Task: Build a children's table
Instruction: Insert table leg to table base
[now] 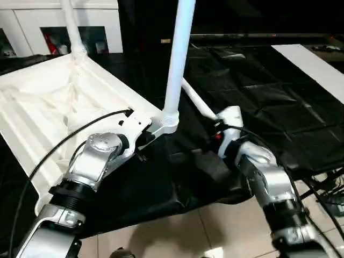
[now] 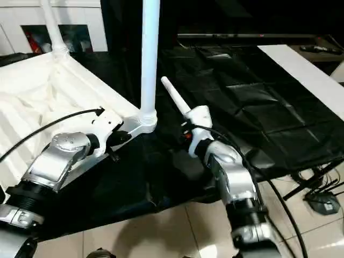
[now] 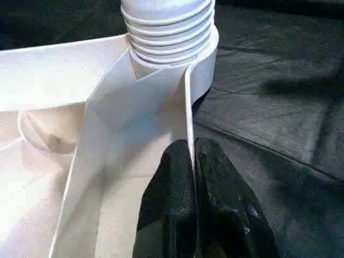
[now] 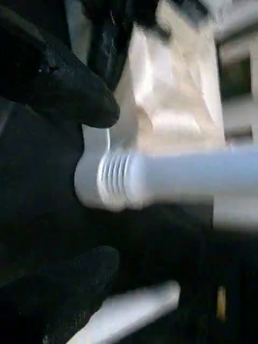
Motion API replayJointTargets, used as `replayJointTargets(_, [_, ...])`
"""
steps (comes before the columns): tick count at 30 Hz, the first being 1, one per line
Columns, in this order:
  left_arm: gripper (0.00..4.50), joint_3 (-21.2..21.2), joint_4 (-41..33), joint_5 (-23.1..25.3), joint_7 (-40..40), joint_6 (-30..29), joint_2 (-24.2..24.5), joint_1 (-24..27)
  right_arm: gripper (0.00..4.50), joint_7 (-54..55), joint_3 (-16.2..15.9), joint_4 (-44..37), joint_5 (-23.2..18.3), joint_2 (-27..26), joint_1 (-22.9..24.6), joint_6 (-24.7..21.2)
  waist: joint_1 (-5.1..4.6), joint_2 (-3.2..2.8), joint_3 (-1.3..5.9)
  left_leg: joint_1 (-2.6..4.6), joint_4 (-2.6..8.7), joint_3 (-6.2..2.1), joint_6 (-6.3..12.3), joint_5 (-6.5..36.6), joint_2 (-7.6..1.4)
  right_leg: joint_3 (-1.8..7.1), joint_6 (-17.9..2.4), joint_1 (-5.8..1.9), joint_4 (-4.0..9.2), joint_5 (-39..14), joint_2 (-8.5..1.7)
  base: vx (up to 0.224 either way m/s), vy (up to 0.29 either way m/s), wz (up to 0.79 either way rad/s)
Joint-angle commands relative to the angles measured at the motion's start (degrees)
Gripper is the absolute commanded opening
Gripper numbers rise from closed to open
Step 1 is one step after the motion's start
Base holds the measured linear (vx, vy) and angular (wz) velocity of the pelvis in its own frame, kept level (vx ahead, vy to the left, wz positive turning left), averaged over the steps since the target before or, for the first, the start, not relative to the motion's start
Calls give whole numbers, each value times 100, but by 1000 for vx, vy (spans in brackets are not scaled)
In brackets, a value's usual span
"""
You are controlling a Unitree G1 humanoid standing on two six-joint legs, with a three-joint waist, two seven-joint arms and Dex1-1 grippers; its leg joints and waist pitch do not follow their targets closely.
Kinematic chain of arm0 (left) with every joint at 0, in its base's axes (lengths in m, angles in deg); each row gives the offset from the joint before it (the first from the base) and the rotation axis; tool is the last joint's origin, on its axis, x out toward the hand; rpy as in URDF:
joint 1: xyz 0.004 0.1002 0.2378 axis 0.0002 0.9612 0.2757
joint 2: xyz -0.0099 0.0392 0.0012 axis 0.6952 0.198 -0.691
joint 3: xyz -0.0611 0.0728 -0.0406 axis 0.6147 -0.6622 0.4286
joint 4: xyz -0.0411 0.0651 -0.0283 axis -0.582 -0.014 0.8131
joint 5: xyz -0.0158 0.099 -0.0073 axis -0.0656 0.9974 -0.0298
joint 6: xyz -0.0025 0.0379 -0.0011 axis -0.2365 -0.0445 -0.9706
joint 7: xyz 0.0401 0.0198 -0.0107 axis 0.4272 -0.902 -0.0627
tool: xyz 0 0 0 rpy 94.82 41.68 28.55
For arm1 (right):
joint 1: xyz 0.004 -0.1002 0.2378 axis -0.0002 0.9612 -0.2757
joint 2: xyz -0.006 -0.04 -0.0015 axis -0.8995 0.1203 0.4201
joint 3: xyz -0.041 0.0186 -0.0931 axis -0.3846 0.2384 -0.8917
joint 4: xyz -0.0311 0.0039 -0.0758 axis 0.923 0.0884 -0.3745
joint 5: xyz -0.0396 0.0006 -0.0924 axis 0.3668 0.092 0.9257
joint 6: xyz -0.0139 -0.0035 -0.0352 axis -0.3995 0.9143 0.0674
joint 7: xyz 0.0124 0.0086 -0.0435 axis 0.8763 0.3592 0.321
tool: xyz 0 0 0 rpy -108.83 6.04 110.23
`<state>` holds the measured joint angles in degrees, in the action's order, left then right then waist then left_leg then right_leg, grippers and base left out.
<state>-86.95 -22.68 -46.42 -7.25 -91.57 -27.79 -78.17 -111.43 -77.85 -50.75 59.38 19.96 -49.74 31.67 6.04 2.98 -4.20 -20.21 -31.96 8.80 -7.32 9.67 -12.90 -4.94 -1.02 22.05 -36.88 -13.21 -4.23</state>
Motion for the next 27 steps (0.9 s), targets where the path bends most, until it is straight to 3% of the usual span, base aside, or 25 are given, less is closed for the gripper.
replayJointTargets(1, [0,364,13,-120,382,271,-70,-38,394,340,174,-266,63,61,161,-106,36,-41,423,-33,301,62,1,595,-11,330,-853,-318,500,-418,-343,0,0,0])
replayJointTargets(3, [0,369,-2,-107,417,318,-72,-25,394,408,135,-322,64,46,210,-189,26,-46,430,-44,291,59,40,474,-6,330,-877,-331,467,-132,-331,0,0,0])
replayJointTargets(4, [0,376,-39,-73,462,362,-76,-10,394,355,-33,-329,141,37,238,-168,29,-93,522,-351,255,-265,878,39,210,-132,-691,-597,477,413,-456,14,6,19])
replayJointTargets(5, [0,399,-49,-85,480,340,-88,-8,394,314,-107,-347,163,13,255,-176,-53,-91,517,-370,179,-327,1193,-214,243,-170,-829,-551,469,745,-482,15,-6,46])
replayJointTargets(6, [0,408,-50,-91,489,326,-93,-8,394,300,-130,-356,169,4,261,-184,-98,-102,554,-434,85,-404,1636,-765,313,-294,-1102,-631,430,1287,-466,15,-6,46])
replayJointTargets(7, [0,410,-56,-85,516,356,-88,-13,394,243,-221,-402,202,-37,281,-213,-174,-50,549,-479,50,-474,1945,-1138,334,-406,-1265,-649,400,1572,-452,19,-13,47])
replayJointTargets(8, [0,393,-68,-78,501,364,-70,-11,394,208,-265,-415,211,-60,284,-229,-189,-88,550,-525,36,-512,2027,-1310,359,-468,-1294,-694,362,1619,-440,19,-10,44])
replayJointTargets(9, [0,393,-68,-78,501,364,-70,-11,394,208,-265,-415,211,-60,284,-229,-188,-129,544,-494,50,-563,2059,-1403,370,-507,-1313,-682,363,1541,-409,19,-10,44])
replayJointTargets(10, [0,379,-103,-62,484,395,-36,0,394,116,-376,-408,234,-78,277,-235,-264,-147,546,-545,51,-694,2130,-1660,395,-559,-1241,-736,309,1392,-384,27,-11,39])
replayJointTargets(11, [0,388,-124,-77,453,358,-22,9,394,105,-414,-385,252,-86,266,-235,-270,-219,519,-407,103,-811,2113,-1512,392,-559,-1249,-668,330,930,-328,21,-14,32])
replayJointTargets(12, [0,391,-123,-64,471,390,-17,9,394,68,-442,-351,255,-86,252,-236,-322,-184,473,-472,177,-898,1976,-762,416,-563,-1140,-771,395,79,-351,21,-14,32])
replayJointTargets(13, [0,410,-117,-65,495,392,-16,1,394,9,-493,-322,274,-73,239,-228,-295,-209,448,-502,205,-888,1782,-139,428,-552,-1098,-819,466,-435,-412,-26,-2,29])
replayJointTargets(14, [0,426,-110,-82,472,352,-15,-4,394,-59,-570,-318,300,-43,241,-233,-284,-201,358,-622,265,-810,1258,1325,418,-555,-924,-938,641,-1816,-562,-29,4,33])
replayJointTargets(15, [0,423,-112,-78,454,348,-6,0,394,-109,-637,-327,331,-17,252,-222,-270,-200,356,-660,243,-747,998,1859,412,-551,-819,-1007,739,-2485,-637,-29,4,33])
replayJointTargets(16, [0,422,-115,-72,451,352,1,8,394,-144,-674,-338,333,-10,266,-226,-247,-143,330,-642,94,-592,721,2397,344,-551,-705,-1067,959,-3598,-814,14,6,39])
replayJointTargets(18, [0,419,-121,-62,453,352,6,24,394,-148,-686,-349,338,-20,279,-232,-242,-167,307,-642,40,-490,817,2143,266,-618,-678,-1189,1081,-3879,-836,54,24,43])
replayJointTargets(19, [0,409,-128,-64,426,345,14,34,394,-141,-690,-354,345,-23,278,-231,-252,-192,304,-618,82,-478,876,2081,257,-655,-676,-1215,1069,-3708,-762,88,46,45])
replayJointTargets(20, [0,405,-129,-70,412,340,18,39,394,-138,-699,-354,345,-20,274,-231,-296,-277,327,-514,241,-530,1023,1964,274,-748,-717,-1258,965,-3054,-479,110,56,48])
replayJointTargets(21, [0,403,-127,-75,407,338,20,40,394,-134,-706,-352,346,-17,271,-229,-333,-293,359,-405,306,-606,1168,1843,311,-757,-756,-1224,877,-2638,-297,110,56,48])
replayJointTargets(22, [0,398,-120,-78,406,339,22,44,394,-128,-714,-343,346,-14,267,-220,-564,-319,362,197,439,-1139,2198,1435,280,-699,-832,-863,449,-1757,140,200,16,46])
replayJointTargets(23, [0,395,-112,-82,406,345,24,50,394,-130,-721,-335,343,-9,264,-215,-654,-339,429,423,426,-1345,2601,1148,232,-614,-782,-728,299,-1652,168,229,-20,52])
replayJointTargets(24, [0,390,-95,-78,407,346,25,50,394,-134,-732,-325,346,-2,255,-205,-721,-268,487,821,365,-1728,3372,531,130,-352,-630,-305,-16,-1478,172,229,-20,52])
replayJointTargets(25, [0,386,-84,-73,406,347,24,49,394,-140,-738,-320,348,3,249,-201,-799,-195,519,885,414,-1941,3727,-31,108,-205,-430,-206,-137,-1395,137,164,-75,51])
replayJointTargets(26, [0,378,-98,-75,385,320,19,53,394,-157,-742,-340,350,8,252,-186,-840,-83,527,846,448,-2166,3859,-981,271,153,-14,-144,-90,-1260,-45,98,-138,54])
replayJointTargets(27, [0,375,-106,-73,381,312,18,55,394,-170,-746,-355,356,14,259,-157,-776,27,533,600,384,-2058,3396,-1093,567,418,187,-381,227,-954,-189,98,-138,54])
